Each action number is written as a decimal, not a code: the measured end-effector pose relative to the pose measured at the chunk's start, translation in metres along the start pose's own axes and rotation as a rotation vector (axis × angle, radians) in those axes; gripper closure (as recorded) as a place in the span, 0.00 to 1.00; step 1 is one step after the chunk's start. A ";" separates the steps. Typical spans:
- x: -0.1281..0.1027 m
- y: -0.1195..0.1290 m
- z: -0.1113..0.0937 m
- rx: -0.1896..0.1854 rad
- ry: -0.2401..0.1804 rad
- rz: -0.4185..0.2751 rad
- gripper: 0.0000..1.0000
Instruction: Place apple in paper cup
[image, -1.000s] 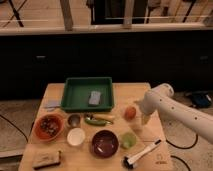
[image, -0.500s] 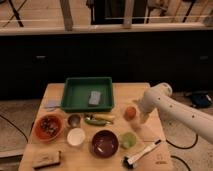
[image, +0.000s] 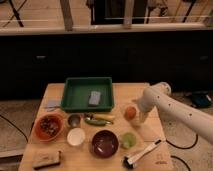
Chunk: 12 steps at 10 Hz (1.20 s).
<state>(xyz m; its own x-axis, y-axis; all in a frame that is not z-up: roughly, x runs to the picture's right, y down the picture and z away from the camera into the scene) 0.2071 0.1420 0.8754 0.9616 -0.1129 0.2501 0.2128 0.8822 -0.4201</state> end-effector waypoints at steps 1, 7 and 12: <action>0.000 -0.001 0.002 -0.005 -0.005 0.000 0.20; 0.001 -0.004 0.010 -0.039 -0.035 -0.002 0.20; 0.000 -0.009 0.017 -0.081 -0.062 -0.021 0.20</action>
<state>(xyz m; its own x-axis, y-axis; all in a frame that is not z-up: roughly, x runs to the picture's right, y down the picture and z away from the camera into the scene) 0.2027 0.1421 0.8937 0.9447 -0.1003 0.3121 0.2487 0.8396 -0.4830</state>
